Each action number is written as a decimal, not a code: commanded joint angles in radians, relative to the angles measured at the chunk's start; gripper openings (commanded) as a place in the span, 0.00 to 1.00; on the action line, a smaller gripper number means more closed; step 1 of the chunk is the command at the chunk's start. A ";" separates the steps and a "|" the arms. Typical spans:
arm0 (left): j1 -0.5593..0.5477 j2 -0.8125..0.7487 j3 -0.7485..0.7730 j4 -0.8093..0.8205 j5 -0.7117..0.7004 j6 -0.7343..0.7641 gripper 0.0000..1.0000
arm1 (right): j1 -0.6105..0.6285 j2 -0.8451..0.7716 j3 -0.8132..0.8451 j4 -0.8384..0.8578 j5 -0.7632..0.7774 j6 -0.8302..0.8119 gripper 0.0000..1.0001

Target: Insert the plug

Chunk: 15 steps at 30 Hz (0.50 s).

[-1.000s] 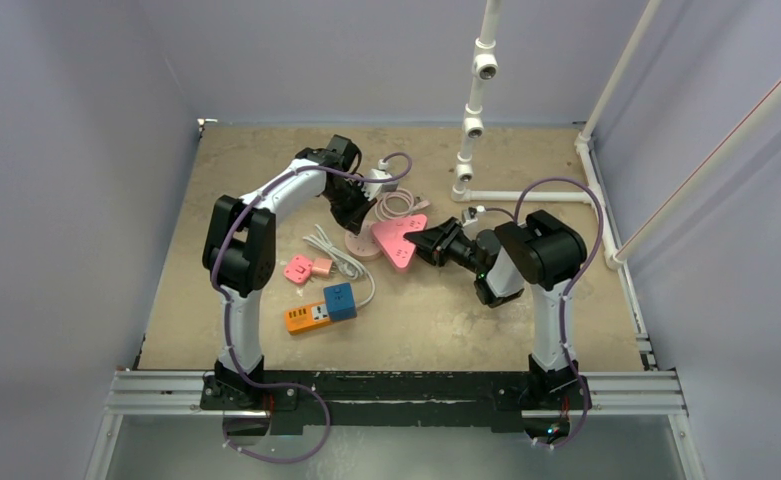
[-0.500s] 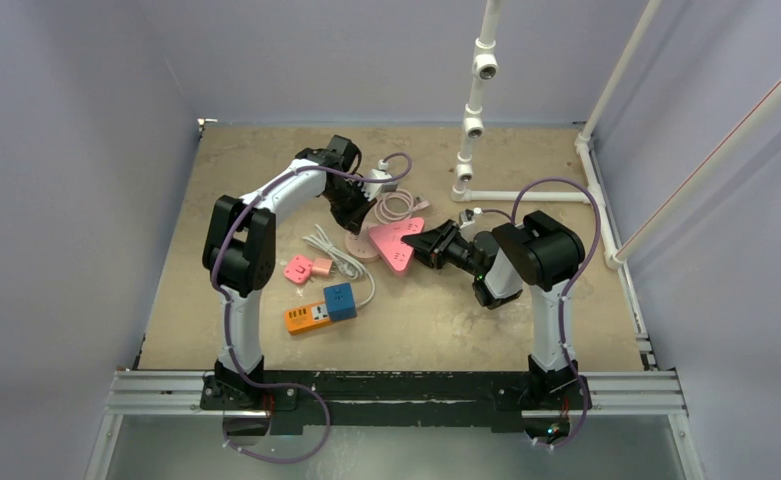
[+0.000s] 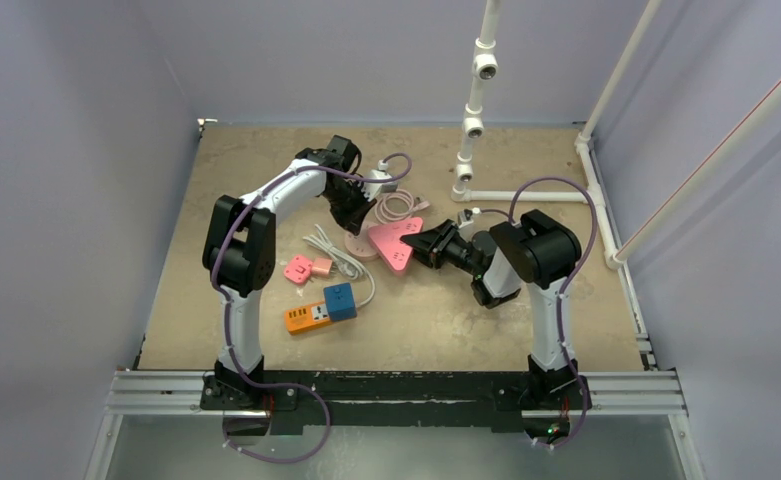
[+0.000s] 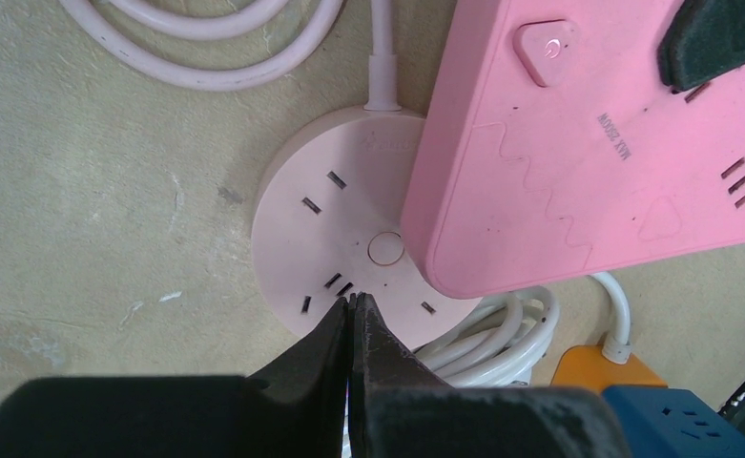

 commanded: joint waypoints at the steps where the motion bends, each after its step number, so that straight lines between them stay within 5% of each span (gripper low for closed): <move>1: 0.005 -0.002 0.006 -0.020 0.010 0.011 0.00 | 0.005 0.022 0.015 0.064 0.019 -0.025 0.00; 11: 0.016 -0.004 0.037 -0.042 0.032 0.008 0.00 | 0.005 -0.072 0.053 -0.237 0.074 -0.154 0.00; 15: 0.023 -0.010 0.158 -0.082 0.069 -0.012 0.12 | 0.005 -0.082 0.061 -0.283 0.092 -0.176 0.00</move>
